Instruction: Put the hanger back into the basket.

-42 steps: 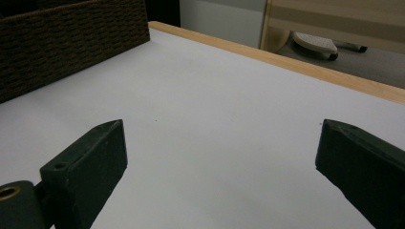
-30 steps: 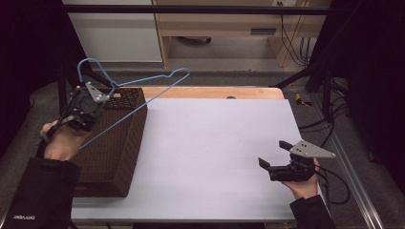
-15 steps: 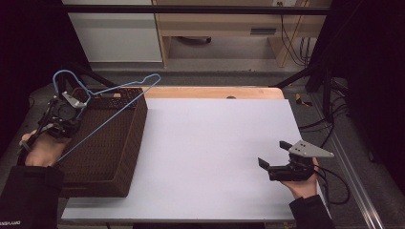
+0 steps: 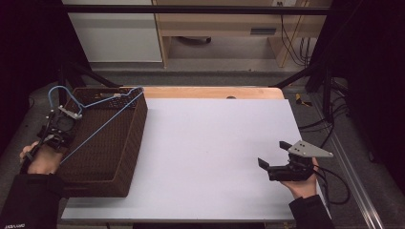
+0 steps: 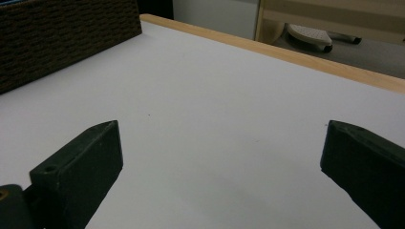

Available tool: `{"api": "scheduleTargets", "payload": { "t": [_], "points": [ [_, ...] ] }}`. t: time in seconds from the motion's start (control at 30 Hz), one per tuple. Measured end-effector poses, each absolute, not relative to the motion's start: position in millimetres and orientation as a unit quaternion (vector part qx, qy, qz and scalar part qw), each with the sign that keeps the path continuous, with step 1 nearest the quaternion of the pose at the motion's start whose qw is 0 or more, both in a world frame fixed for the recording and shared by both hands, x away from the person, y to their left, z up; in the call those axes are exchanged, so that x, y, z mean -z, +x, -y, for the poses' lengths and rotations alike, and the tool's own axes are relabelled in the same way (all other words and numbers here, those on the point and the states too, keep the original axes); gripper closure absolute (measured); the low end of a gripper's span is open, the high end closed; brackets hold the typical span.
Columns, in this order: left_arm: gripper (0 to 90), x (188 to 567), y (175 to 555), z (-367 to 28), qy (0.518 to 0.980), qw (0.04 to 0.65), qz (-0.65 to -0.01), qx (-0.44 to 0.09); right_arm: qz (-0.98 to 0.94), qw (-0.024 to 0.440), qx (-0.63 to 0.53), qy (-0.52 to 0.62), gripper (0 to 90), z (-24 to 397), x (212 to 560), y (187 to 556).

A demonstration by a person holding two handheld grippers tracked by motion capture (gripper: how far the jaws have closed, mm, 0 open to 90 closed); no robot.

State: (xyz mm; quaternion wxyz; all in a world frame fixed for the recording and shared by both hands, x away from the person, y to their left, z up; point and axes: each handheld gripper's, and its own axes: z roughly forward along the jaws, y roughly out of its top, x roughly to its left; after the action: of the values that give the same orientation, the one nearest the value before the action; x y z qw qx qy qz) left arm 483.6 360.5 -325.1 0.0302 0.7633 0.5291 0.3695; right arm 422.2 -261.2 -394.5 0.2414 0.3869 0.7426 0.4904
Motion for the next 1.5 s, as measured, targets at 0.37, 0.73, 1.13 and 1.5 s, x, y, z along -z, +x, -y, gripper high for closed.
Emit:
{"api": "scheduleTargets", "payload": {
  "t": [0.37, 0.73, 1.13, 1.5],
  "points": [
    [87.0, 352, 489, -374, 0.761, 0.005, -0.549, -0.347, -0.743, 0.241, -0.49, 0.388, 1.3, 261, 395, 422],
    [78.2, 375, 490, -370, 0.781, 0.032, -0.551, -0.293, -0.743, 0.243, -0.489, 0.387, 1.3, 262, 395, 423],
    [41.6, 342, 446, -344, 0.761, 0.228, -0.509, -0.332, -0.739, 0.242, -0.495, 0.388, 1.4, 263, 395, 422],
    [24.2, 340, 416, -301, 0.762, 0.394, -0.432, -0.278, -0.732, 0.242, -0.502, 0.391, 1.4, 265, 395, 421]
  ]
}}
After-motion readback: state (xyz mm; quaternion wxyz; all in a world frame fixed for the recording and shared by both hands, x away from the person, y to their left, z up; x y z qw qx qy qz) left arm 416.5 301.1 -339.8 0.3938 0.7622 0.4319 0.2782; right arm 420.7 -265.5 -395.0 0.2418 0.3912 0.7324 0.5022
